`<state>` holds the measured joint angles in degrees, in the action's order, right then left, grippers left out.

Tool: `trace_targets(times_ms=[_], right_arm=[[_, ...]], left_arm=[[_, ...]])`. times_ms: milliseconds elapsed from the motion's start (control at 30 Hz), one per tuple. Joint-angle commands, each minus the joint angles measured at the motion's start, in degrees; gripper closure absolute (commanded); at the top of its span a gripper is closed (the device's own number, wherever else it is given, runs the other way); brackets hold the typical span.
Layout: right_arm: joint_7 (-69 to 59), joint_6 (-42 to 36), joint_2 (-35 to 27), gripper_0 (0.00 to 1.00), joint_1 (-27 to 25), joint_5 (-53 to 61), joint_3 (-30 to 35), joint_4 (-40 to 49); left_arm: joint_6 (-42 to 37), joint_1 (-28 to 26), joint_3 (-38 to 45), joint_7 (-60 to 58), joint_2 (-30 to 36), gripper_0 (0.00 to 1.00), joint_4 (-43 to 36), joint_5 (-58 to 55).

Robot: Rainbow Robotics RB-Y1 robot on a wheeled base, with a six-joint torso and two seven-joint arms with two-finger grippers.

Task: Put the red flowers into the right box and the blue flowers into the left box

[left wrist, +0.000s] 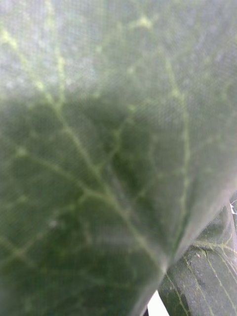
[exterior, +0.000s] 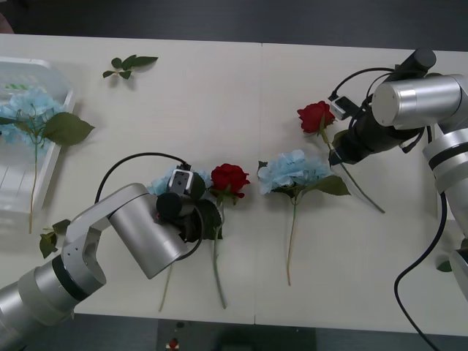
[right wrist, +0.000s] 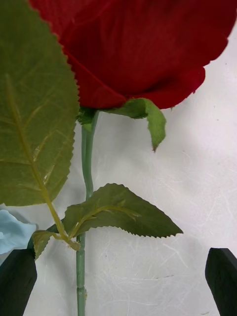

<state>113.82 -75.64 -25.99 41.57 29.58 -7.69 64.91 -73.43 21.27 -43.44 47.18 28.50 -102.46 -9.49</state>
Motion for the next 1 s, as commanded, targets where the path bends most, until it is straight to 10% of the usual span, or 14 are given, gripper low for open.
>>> trace_targets(times_ms=[33, 433, 900, 967, 1000], right_arm=[[1.2, 0.3, 1.0, 0.00, 2.3, -0.5, -0.1, 0.6], [1.1, 2.3, 2.6, 0.00, 2.3, -1.0, -0.4, -2.6], [1.2, 4.0, 3.6, 0.00, 2.4, -1.0, -1.0, -5.2], [1.1, 4.0, 3.6, 0.21, 2.4, -1.1, -1.4, -5.2], [0.9, 4.1, 3.6, 0.53, 2.3, -1.1, -1.6, -5.2]], left_arm=[[0.0, 0.7, 1.1, -1.9, 1.0, 1.00, -2.0, 2.4], [-19.5, 0.6, 23.9, 3.6, 15.7, 1.00, -25.9, -12.0], [-19.4, -7.5, 49.3, 21.6, 24.1, 1.00, -14.4, -19.1], [-16.6, -9.2, 50.2, 24.2, 24.9, 1.00, -11.7, -19.0], [-13.8, -10.5, 50.6, 26.2, 25.7, 1.00, -9.2, -19.0]])
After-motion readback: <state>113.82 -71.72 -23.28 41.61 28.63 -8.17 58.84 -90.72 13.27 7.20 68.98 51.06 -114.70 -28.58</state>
